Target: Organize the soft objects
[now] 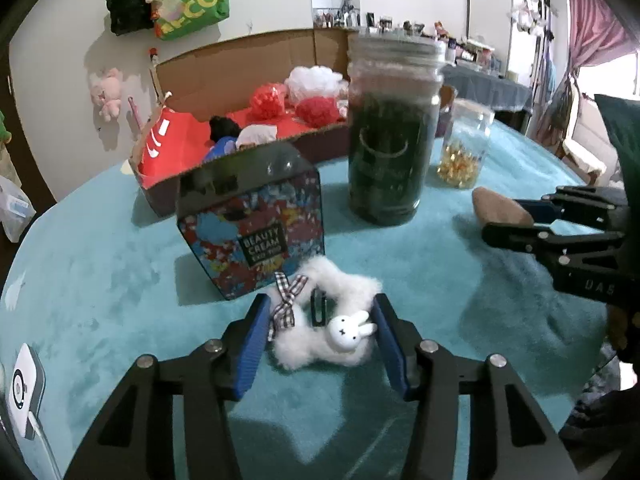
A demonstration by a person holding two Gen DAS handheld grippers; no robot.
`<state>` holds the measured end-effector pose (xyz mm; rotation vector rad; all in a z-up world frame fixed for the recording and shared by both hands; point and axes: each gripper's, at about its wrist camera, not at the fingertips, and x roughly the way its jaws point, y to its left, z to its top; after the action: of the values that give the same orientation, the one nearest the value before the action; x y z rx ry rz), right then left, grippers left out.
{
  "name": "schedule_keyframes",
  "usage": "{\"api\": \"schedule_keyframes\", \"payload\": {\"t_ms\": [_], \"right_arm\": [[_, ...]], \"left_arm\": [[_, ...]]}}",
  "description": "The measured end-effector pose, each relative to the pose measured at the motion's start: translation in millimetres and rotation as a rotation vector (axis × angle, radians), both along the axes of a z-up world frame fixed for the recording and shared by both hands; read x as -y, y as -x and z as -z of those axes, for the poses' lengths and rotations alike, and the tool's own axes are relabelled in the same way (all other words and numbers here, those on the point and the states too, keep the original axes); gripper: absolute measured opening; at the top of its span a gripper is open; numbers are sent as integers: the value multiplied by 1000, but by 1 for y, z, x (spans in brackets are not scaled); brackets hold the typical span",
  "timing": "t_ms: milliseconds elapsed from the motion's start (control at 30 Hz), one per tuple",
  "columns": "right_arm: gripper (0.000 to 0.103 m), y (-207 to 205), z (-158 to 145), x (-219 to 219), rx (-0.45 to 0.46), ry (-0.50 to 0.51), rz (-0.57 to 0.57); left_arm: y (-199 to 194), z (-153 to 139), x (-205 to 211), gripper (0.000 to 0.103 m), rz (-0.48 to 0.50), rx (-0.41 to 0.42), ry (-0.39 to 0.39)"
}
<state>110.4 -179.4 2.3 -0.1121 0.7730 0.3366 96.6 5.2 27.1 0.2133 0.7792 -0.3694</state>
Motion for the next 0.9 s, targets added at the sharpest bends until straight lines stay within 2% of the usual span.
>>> {"api": "schedule_keyframes", "payload": {"t_ms": [200,367,900], "right_arm": [[32,6,-17,-6,50,-13,-28],[32,6,-18,-4,46,-13,-22],[32,-1,-10,38,-9,-21,75]], "left_arm": [[1,-12,-1,53,13,23,28],[-1,-12,-7,54,0,13,46],[-2,-10,-73,53,-151,-19,51]]}}
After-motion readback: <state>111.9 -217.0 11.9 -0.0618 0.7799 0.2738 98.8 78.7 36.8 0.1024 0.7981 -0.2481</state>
